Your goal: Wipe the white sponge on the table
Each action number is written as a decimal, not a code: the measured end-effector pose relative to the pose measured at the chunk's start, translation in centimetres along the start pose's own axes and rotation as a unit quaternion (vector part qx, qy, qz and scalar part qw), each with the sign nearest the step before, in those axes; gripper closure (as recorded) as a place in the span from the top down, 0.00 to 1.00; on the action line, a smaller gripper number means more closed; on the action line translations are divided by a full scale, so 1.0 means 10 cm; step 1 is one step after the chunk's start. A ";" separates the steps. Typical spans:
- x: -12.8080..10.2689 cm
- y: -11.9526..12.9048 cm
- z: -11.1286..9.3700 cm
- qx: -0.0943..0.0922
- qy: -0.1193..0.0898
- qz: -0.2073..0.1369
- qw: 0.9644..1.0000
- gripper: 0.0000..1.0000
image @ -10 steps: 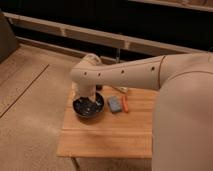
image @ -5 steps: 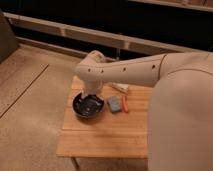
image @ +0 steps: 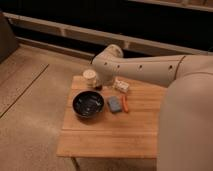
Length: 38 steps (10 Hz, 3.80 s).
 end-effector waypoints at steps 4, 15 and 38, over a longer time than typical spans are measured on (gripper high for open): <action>-0.24 -0.21 0.06 -0.059 -0.043 0.017 0.997 0.65; -0.54 -0.40 0.17 -0.138 -0.080 -0.140 0.977 0.65; -0.24 -0.78 0.74 -0.056 0.067 -0.227 0.970 0.65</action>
